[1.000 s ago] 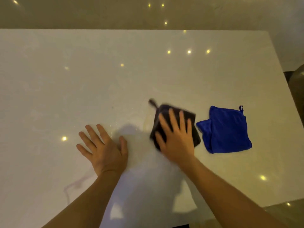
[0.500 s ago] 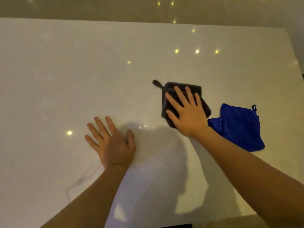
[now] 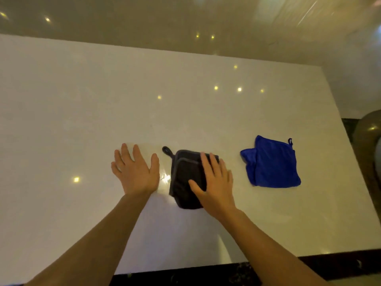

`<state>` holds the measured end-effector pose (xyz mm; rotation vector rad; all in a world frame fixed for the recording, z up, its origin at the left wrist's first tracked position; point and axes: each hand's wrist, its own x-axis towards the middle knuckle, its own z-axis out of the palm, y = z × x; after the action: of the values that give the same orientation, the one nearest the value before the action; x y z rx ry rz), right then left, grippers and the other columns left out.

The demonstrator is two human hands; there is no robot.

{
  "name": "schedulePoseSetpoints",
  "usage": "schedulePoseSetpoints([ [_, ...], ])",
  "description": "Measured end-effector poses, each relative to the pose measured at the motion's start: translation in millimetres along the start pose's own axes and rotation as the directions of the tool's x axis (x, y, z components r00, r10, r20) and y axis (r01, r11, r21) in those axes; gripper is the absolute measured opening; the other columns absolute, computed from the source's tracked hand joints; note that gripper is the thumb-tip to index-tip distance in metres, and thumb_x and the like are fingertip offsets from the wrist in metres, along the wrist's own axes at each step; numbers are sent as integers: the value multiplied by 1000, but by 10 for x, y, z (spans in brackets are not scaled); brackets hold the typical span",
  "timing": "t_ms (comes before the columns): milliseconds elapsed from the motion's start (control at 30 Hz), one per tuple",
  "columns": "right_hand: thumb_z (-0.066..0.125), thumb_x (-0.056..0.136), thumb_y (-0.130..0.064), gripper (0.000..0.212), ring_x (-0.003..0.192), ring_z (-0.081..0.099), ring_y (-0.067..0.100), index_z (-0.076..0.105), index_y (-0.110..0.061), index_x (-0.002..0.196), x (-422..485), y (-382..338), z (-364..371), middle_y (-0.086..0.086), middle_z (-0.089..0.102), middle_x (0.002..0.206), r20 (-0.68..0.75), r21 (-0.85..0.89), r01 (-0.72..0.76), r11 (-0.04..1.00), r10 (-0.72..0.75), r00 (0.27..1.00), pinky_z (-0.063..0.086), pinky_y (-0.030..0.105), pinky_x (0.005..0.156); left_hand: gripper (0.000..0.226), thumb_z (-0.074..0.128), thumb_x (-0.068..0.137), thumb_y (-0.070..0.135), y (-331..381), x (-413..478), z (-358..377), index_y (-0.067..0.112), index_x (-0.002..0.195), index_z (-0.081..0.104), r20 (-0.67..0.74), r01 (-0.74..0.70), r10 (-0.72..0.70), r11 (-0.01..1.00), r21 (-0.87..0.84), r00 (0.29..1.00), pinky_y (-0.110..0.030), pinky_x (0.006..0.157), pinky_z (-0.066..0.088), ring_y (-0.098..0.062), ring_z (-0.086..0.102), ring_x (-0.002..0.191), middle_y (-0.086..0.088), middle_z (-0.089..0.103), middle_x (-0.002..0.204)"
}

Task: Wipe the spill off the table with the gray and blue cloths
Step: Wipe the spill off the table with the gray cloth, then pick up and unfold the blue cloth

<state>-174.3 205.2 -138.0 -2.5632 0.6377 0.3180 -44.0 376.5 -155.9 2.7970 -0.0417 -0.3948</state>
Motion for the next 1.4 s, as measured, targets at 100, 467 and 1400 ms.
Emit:
schedulePoseSetpoints([
  [100,69,92,-41,88,141,38,33,18,-21,162,-9,-80,-141,13,36,156,-29,261,-402,878,423,906,40,49,113,69,40,90,67,288,-322,-58,12,127,58,74,-76,76,997,-2,994,-44,101,43,-33,47,121,-14,51,133],
  [467,70,88,-1,30,98,72,35,69,-10,117,357,240,-956,18,75,107,477,808,-542,233,282,833,63,43,77,35,53,89,-5,1149,-250,-339,-1,122,61,682,407,140,710,-574,718,-53,92,56,-39,65,106,-25,66,118],
  [1400,66,90,-8,54,114,64,32,51,-9,142,435,2080,-1379,11,63,133,180,655,-439,615,438,881,57,45,94,35,67,86,25,3124,-984,872,9,113,53,387,-57,136,977,-207,912,-31,75,52,-25,62,95,-12,55,117],
])
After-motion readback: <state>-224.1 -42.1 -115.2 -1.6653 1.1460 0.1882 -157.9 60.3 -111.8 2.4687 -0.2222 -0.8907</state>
